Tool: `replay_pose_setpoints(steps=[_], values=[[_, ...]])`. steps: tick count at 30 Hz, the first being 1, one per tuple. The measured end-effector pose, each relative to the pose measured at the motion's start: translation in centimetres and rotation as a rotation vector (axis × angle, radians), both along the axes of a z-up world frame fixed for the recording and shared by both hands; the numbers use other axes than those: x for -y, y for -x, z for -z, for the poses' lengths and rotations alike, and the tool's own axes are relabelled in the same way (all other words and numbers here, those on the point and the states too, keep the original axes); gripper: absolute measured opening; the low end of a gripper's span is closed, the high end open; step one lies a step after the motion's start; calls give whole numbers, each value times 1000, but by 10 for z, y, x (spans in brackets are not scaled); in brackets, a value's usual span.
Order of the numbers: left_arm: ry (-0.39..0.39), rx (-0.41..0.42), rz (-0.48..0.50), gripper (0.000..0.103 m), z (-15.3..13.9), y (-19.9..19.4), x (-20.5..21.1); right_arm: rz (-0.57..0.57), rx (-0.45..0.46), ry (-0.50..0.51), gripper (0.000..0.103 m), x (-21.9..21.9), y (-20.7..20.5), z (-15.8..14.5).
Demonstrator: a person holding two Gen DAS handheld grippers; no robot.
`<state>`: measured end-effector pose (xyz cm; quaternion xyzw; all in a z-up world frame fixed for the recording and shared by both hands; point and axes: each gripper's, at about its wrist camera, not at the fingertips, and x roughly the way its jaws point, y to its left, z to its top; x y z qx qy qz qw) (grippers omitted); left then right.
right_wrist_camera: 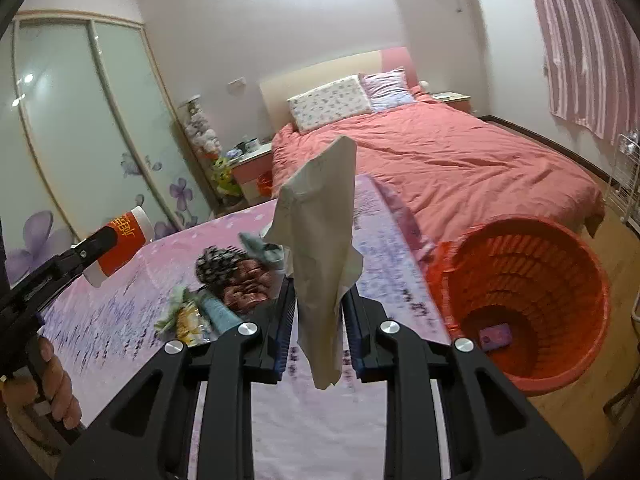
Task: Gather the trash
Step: 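Carry both items to the orange basket and open both tools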
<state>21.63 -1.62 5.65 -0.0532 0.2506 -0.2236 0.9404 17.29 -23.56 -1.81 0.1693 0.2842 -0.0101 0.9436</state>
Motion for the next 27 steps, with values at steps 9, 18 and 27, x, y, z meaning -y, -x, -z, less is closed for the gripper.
replay_pose_setpoints(steps=[9, 18, 27], values=[[21, -13, 174, 9, 0, 13, 90, 96, 8, -27, 24, 62, 14, 7], [18, -67, 350, 9, 24, 15, 194, 204, -14, -32, 24, 128, 20, 23], [-27, -126, 463, 9, 61, 1, 281, 270, -50, -43, 24, 175, 7, 45]])
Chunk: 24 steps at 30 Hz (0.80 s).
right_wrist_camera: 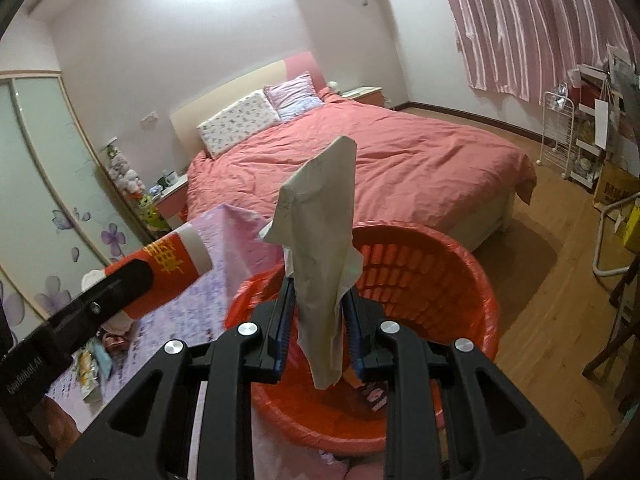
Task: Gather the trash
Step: 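Carry both items to the orange basket and open both tools, then move both tools back over the pile on the bed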
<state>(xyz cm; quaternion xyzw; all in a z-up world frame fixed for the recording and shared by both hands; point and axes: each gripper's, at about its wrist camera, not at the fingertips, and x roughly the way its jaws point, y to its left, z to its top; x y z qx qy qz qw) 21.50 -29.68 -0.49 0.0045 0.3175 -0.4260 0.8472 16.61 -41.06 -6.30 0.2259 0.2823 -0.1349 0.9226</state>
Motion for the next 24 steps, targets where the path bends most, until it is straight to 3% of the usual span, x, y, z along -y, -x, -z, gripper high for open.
replay_pose_setpoints(steps=[2, 6, 15, 21, 24], values=[[-29, -9, 6, 10, 10, -5, 15, -3, -12, -2, 26, 8, -6, 6], [-81, -51, -12, 41, 35, -17, 27, 7, -52, -8, 40, 19, -16, 21], [-112, -97, -66, 46, 56, -38, 0, 27, -85, -34, 48, 15, -8, 35], [-129, -77, -161, 66, 51, -35, -42, 19, -65, -7, 60, 7, -4, 22], [-153, -63, -217, 71, 50, -31, -72, -2, -60, 9, 62, -7, -4, 17]])
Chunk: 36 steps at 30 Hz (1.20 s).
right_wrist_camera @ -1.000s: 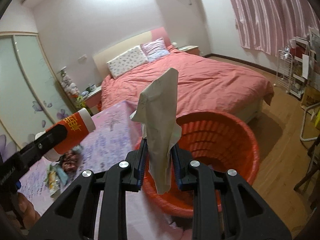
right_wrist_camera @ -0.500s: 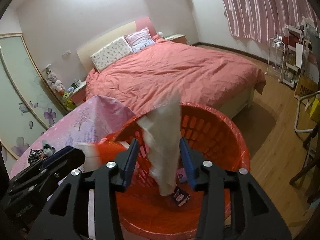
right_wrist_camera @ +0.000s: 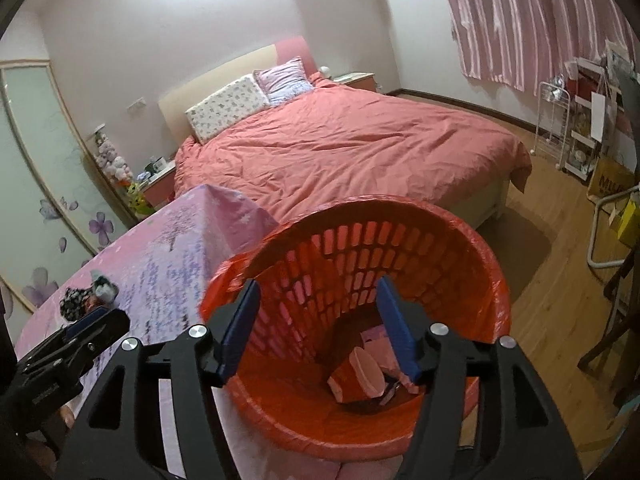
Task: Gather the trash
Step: 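Move both tools back over the pile on the bed, then grasp the blue tube with the right tool while the left tool approaches the green cloth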
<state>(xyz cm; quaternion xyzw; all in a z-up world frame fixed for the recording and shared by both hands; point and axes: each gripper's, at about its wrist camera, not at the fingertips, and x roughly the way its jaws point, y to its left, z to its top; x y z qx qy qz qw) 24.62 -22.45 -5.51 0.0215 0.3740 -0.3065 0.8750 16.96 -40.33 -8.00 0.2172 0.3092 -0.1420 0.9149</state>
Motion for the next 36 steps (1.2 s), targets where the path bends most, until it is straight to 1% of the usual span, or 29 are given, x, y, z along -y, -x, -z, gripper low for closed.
replay_pose_setpoints(steps=[3, 7, 8, 11, 15, 17, 18, 20, 22, 23, 26, 27, 29, 30, 31, 32, 34, 35, 36], values=[[-29, 7, -57, 71, -1, 1, -35, -30, -2, 17, 64, -17, 0, -2], [-43, 13, -150, 71, -5, -2, -90, -92, -14, 29, 64, -46, -6, -2], [-47, 18, -190, 71, -6, -4, -113, -109, -16, 35, 64, -55, -7, -1], [-60, 30, -283, 71, -8, -11, -160, -160, -24, 57, 64, -81, -13, -1], [-90, 42, -432, 70, -4, -25, -228, -232, -40, 68, 64, -115, -23, 2], [-111, 38, -493, 65, 1, -34, -256, -261, -49, 70, 64, -130, -28, 5], [-116, 23, -513, 59, 5, -39, -268, -282, -56, 71, 64, -139, -31, 7], [-119, -12, -540, 52, 13, -48, -287, -314, -66, 71, 64, -156, -37, 12], [-116, -46, -551, 47, 22, -55, -299, -346, -76, 79, 64, -172, -42, 15], [-109, -66, -552, 47, 27, -60, -304, -362, -81, 84, 64, -180, -44, 16], [-101, -76, -539, 46, 31, -68, -307, -404, -89, 96, 64, -202, -51, 18], [-109, -69, -532, 42, 32, -71, -305, -419, -91, 95, 64, -209, -54, 18], [-133, -65, -517, 25, 37, -78, -299, -439, -93, 91, 63, -221, -58, 19], [-151, -75, -515, 8, 40, -81, -297, -450, -94, 90, 63, -227, -60, 19], [-161, -92, -525, 5, 43, -83, -299, -465, -95, 91, 62, -234, -63, 19], [-157, -91, -552, 2, 41, -83, -305, -482, -97, 94, 61, -242, -65, 19], [-199, -84, -595, 2, 43, -82, -315, -512, -105, 102, 57, -255, -71, 21], [-200, -81, -603, 2, 42, -78, -319, -527, -111, 103, 56, -262, -74, 23], [-218, -81, -625, 2, 43, -77, -327, -543, -119, 100, 54, -270, -79, 25]])
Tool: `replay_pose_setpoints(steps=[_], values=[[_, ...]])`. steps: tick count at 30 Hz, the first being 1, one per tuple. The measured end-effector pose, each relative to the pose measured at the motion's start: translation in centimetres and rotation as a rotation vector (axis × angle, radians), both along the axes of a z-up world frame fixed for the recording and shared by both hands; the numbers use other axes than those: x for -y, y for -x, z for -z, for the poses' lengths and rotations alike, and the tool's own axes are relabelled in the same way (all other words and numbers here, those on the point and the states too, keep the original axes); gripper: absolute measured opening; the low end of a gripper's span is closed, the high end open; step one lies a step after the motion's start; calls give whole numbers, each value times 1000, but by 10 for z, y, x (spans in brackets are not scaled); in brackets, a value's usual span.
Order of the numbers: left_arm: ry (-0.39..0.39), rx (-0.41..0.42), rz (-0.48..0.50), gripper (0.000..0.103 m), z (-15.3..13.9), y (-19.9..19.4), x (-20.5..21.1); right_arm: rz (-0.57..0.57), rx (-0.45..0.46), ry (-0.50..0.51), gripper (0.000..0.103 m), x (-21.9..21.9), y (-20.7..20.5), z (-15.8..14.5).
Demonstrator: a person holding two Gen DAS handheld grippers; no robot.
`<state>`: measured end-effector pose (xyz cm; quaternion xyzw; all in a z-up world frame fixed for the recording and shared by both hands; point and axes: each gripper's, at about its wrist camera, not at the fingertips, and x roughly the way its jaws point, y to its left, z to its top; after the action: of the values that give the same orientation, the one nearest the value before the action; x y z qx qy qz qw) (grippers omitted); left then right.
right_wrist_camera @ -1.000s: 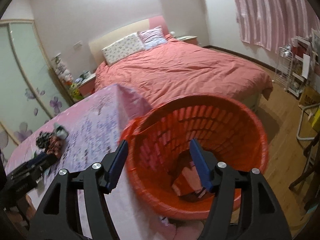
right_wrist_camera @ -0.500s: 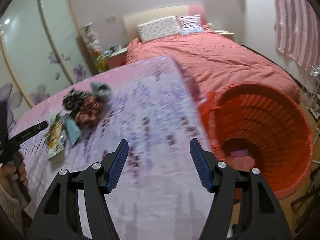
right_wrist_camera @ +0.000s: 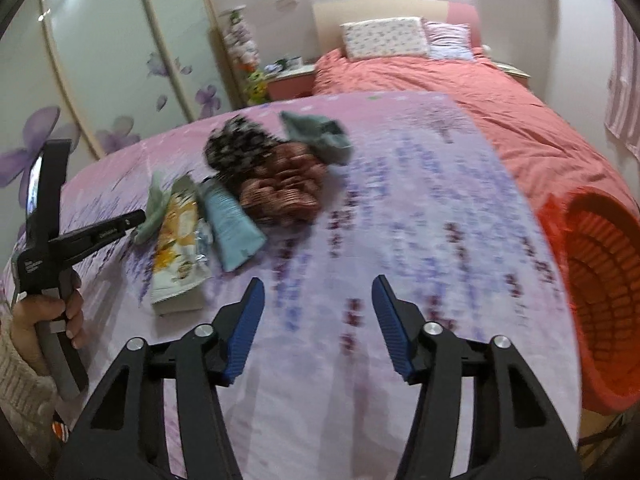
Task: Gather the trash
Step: 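Grasp the blue tube with the right tool while the left tool approaches the green cloth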
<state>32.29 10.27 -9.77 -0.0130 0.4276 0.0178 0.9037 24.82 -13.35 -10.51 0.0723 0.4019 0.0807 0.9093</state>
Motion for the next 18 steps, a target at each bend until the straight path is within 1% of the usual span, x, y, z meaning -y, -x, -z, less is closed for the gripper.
replay_pose_setpoints(steps=[1, 2, 5, 6, 10, 14, 15, 18], values=[[-4, -18, -25, 2, 2, 1, -11, -8, -5, -2, 53, -5, -3, 1], [36, -17, -33, 2, 2, 2, -21, -18, -12, -5, 53, -11, -8, 3], [89, -14, -47, 3, 2, 5, -36, -41, -30, 0, 53, -30, -22, 8], [95, -14, -47, 3, 3, 5, -37, -49, -33, 7, 53, -36, -26, 9], [76, -16, -43, 3, 2, 5, -34, -67, -27, 65, 53, -57, -43, 7], [87, -16, -43, 3, 2, 5, -34, -95, -29, 118, 52, -76, -56, 8], [90, -16, -43, 3, 2, 4, -34, -101, -32, 138, 45, -79, -59, 10], [88, -16, -43, 4, 4, 2, -35, -122, -31, 153, 38, -81, -57, 11]])
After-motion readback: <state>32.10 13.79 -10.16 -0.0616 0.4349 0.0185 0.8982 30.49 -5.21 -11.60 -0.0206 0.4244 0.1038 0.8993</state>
